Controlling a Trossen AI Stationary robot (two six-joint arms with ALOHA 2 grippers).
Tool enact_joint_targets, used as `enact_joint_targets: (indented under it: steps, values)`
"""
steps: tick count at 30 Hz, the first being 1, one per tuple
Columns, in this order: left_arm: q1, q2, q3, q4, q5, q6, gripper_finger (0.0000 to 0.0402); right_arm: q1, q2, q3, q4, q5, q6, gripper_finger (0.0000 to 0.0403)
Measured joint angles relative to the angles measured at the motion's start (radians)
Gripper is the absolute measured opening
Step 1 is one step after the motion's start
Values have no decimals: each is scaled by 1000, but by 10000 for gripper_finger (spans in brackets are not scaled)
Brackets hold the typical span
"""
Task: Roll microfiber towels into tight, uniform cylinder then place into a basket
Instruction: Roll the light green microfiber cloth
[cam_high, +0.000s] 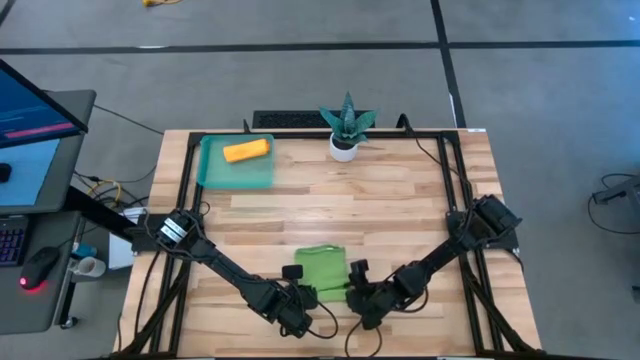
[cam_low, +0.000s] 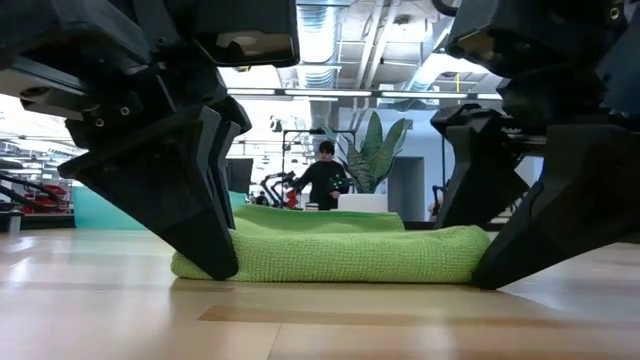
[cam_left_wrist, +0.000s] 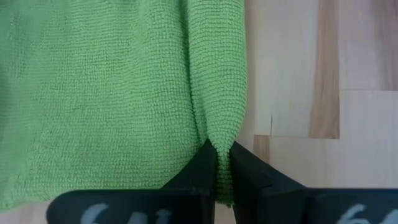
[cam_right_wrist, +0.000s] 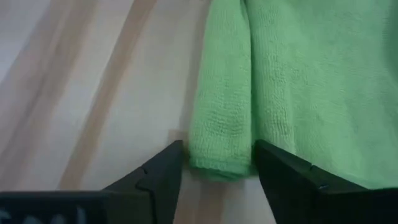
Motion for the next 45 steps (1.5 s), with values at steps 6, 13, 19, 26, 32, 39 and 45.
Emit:
enact_joint_targets:
  steps: [6, 13, 19, 26, 32, 39, 45]
  values:
    - [0, -1, 1, 0, 1, 1, 13, -4, -9, 108, -285, -2, 36, 245]
    - [0, -2, 1, 0, 2, 1, 13, 11, -10, 232, -424, -13, 71, 237]
    - [0, -2, 2, 0, 1, 2, 13, 41, -10, 214, -335, -16, 21, 232]
    - [0, -2, 2, 1, 0, 2, 13, 11, -8, 182, -259, -18, 15, 232]
    - [0, -2, 2, 1, -2, 3, 13, 1, 59, 185, -176, -53, -11, 232]
    - [0, -2, 2, -1, -2, 3, 13, -19, 68, 185, -240, -53, 64, 232]
    - [0, -3, 2, 5, -2, -1, 13, -38, 68, 186, -251, -54, 97, 232]
